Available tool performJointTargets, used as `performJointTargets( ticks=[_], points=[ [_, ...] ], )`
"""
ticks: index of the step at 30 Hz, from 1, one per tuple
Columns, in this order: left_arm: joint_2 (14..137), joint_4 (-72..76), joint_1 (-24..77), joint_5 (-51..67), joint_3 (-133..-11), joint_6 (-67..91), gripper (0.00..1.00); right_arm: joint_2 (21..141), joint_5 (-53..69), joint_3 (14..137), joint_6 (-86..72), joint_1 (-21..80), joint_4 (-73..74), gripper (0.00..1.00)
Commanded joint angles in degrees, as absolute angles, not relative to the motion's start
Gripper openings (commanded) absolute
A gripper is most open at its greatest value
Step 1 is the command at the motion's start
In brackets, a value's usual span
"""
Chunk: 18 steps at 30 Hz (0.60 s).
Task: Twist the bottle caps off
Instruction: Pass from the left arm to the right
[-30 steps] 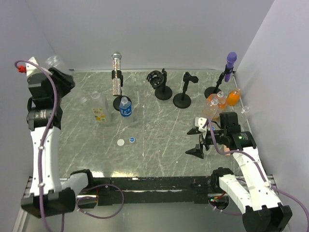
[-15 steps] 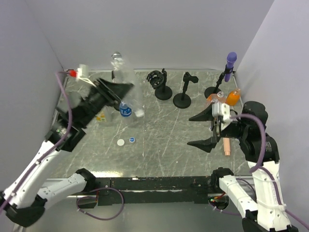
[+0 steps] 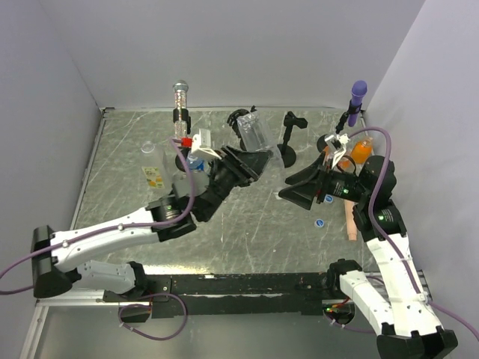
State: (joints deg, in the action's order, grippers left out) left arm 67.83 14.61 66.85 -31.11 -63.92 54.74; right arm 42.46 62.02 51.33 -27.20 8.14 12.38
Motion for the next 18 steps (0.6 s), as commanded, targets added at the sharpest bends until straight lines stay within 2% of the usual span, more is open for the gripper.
performJointTargets(
  ticks=[1,3,6,9,11,13,16,18],
  points=[
    [70.3,21.9,67.9,-39.8,-66.7,54.7,0.33,41.3,58.9,51.1,-35.8,9.1,6.9,0.96],
    [70.6,22.4,67.9,-40.0,-66.7,54.6,0.33,41.1,58.3,50.6,-36.6,9.1,6.6,0.91],
    [70.6,22.6,67.9,-39.7,-66.4,55.4,0.33,42.3,57.7,50.5,-36.7,9.2,6.6,0.74],
    [70.6,22.6,67.9,-40.0,-66.0,55.7,0.33,43.9,58.8,51.2,-36.4,9.3,7.1,0.74],
    [70.1,23.3,67.9,-40.7,-65.6,55.7,0.33,44.6,58.8,51.6,-35.3,9.8,8.1,0.80],
    [70.0,23.9,67.9,-40.8,-65.5,55.8,0.33,45.2,58.7,51.8,-34.6,10.4,8.8,0.80],
    [70.5,23.7,67.9,-40.4,-65.9,56.5,0.34,46.0,59.0,52.1,-34.6,10.7,8.6,0.79],
    [70.7,24.1,67.9,-40.3,-65.7,56.8,0.34,46.5,59.1,52.6,-34.8,10.9,8.3,0.72]
  ],
)
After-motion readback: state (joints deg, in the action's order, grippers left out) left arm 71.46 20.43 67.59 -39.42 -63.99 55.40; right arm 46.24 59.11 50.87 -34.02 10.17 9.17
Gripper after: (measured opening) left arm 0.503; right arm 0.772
